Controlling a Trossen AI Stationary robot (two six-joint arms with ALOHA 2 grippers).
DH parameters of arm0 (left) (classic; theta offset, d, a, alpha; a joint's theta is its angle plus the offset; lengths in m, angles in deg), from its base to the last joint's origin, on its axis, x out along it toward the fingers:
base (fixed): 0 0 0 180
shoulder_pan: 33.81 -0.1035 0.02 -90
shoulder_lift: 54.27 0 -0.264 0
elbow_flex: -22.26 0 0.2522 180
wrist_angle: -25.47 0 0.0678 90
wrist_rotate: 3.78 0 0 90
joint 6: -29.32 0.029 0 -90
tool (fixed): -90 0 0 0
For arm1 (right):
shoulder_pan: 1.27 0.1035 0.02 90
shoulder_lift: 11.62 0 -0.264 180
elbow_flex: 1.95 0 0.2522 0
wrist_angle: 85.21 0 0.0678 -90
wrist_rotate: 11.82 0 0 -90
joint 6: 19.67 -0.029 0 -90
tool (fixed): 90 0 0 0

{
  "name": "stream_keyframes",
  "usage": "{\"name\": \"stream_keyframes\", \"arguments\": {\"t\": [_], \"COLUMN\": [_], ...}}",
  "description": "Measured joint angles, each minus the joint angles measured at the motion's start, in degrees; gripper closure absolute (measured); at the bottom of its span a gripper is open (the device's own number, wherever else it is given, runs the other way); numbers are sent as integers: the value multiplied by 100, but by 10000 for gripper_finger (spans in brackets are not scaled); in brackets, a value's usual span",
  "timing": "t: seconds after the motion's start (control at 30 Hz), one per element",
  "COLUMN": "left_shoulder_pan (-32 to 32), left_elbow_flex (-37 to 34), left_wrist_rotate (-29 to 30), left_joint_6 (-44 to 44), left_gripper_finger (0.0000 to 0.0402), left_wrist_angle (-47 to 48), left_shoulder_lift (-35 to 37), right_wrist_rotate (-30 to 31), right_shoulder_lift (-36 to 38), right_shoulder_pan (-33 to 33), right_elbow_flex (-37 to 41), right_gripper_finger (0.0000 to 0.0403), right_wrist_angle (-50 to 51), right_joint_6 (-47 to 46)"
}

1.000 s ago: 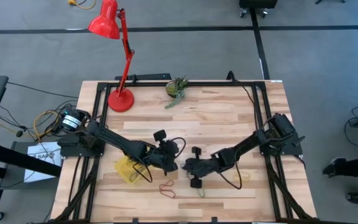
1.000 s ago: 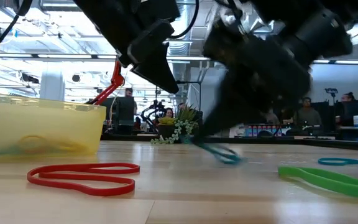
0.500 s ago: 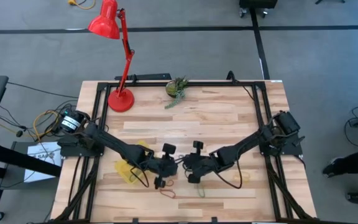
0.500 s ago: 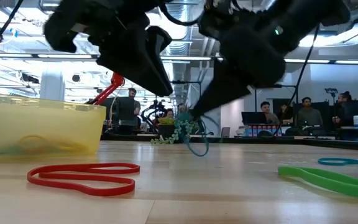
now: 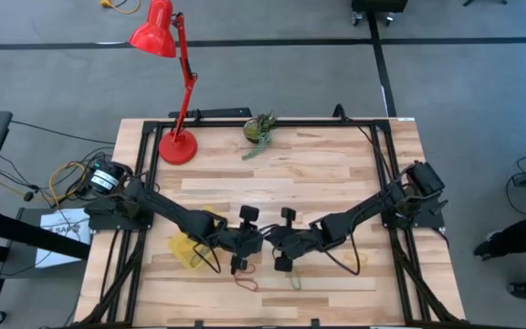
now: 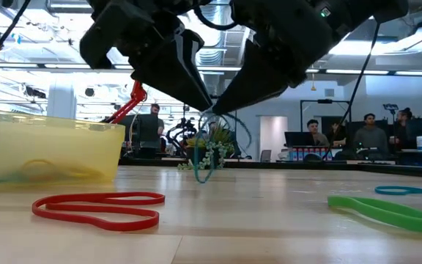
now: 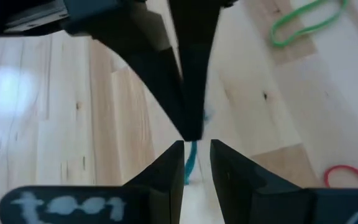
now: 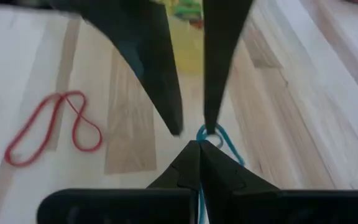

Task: Pick and place items into bin
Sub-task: Put the blue rubber band into the yellow bin

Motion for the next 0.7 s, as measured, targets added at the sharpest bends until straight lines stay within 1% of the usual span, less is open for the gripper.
{"name": "stream_keyframes", "arguments": {"t": [0.4, 0.5, 0.63, 0.7], "left_shoulder_pan": [-139, -139, -139, -139], "left_elbow_flex": [0, 0, 0, 0], "left_wrist_rotate": [-159, -163, -290, -334], "left_joint_6": [55, 55, 55, 55], "left_gripper_finger": [336, 351, 390, 396], "left_wrist_angle": [70, 186, 338, 354], "left_shoulder_lift": [0, 0, 0, 0], "right_wrist_rotate": [20, 20, 23, 27], "right_shoulder_lift": [0, 0, 0, 0], "right_shoulder_pan": [-15, -9, -11, -13], "right_elbow_flex": [0, 0, 0, 0], "right_gripper_finger": [403, 403, 403, 403], "right_wrist_angle": [-175, -194, -215, -208], "right_joint_6": [14, 14, 16, 15]}}
